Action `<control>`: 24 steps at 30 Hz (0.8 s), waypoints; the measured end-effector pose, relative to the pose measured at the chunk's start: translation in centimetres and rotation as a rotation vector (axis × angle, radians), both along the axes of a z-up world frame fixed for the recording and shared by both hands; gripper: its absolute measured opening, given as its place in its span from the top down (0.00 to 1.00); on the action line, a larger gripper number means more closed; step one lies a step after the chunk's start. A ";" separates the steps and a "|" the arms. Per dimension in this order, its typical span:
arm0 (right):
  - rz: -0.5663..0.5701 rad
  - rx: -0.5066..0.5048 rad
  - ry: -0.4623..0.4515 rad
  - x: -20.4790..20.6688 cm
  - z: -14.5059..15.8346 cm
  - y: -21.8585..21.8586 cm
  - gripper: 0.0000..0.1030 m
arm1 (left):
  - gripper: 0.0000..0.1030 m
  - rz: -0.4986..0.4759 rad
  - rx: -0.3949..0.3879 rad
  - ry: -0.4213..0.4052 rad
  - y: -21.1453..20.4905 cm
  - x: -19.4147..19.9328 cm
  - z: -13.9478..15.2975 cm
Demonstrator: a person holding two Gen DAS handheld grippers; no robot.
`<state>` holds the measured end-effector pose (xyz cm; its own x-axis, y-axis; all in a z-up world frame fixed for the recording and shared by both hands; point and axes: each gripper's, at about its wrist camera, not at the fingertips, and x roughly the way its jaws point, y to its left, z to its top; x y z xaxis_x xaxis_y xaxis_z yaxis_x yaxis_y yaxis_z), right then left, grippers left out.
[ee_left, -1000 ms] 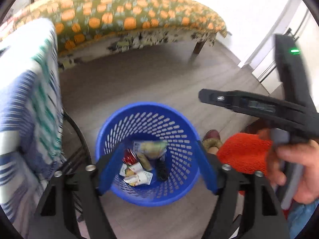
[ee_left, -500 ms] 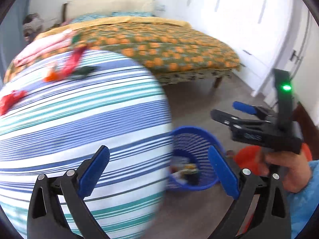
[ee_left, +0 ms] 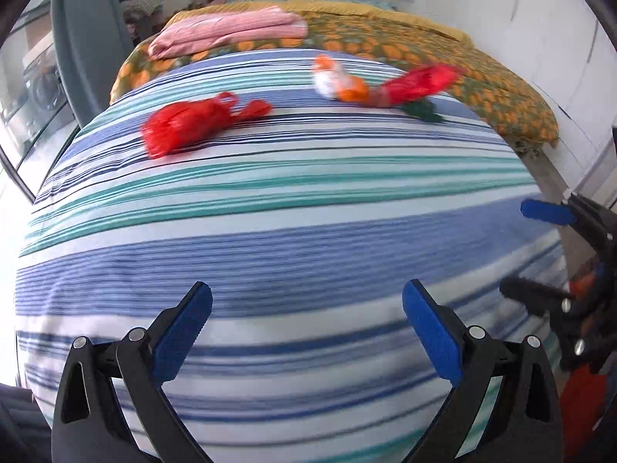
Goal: Collect trash
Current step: 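Move both tools back over the table toward the red plastic bags, then grasp the red plastic bag with the left tool while the right tool grasps the red wrapper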
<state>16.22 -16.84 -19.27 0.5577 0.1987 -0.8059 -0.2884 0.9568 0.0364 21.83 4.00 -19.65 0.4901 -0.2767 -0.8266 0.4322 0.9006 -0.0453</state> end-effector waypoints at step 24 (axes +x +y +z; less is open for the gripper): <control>-0.003 0.059 0.011 3.0 -1.1 1.6 0.05 | 0.05 -0.153 0.068 -0.063 2.2 17.9 -0.6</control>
